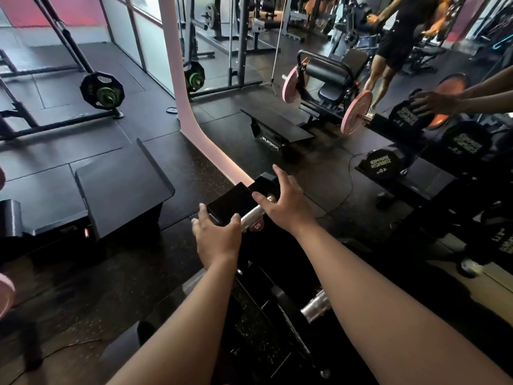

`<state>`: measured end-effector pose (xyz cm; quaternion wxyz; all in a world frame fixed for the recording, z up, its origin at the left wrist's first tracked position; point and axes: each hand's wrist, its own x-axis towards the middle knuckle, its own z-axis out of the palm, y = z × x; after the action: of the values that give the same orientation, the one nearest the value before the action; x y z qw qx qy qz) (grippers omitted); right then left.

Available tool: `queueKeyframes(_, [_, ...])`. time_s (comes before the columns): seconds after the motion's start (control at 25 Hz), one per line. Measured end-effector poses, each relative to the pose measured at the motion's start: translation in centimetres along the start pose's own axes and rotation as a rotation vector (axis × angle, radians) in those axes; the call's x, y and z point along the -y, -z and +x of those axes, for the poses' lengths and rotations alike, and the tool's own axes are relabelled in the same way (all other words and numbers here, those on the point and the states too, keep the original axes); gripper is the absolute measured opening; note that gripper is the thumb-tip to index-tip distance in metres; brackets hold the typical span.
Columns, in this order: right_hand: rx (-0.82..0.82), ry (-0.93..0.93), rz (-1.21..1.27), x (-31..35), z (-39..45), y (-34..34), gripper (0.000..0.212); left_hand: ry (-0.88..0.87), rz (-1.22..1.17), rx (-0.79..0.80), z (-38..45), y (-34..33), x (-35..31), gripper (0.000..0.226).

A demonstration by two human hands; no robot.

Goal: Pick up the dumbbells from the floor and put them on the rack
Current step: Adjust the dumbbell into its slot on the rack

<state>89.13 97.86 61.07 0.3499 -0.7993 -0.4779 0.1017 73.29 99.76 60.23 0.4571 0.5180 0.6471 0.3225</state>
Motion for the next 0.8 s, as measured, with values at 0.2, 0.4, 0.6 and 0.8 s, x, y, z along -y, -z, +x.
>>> queueKeyframes(0.2, [-0.017, -0.078, -0.01, -1.6, 0.3, -1.6, 0.074, -0.042, -0.001, 0.099, -1.0, -0.7, 1.6, 0.067])
queueKeyframes(0.4, [-0.034, 0.03, 0.021, -3.2, 0.5, -1.1, 0.052, -0.049, -0.021, 0.087, -1.7, -0.8, 1.7, 0.064])
queueKeyframes(0.6, [0.035, 0.086, 0.017, -3.7, 0.9, -0.7, 0.053, 0.005, -0.065, 0.07, -1.1, -0.9, 1.8, 0.065])
queueKeyframes(0.8, [0.142, 0.005, 0.049, -2.9, 1.2, 0.5, 0.056, 0.048, -0.104, 0.06, -1.2, -0.6, 0.8, 0.08])
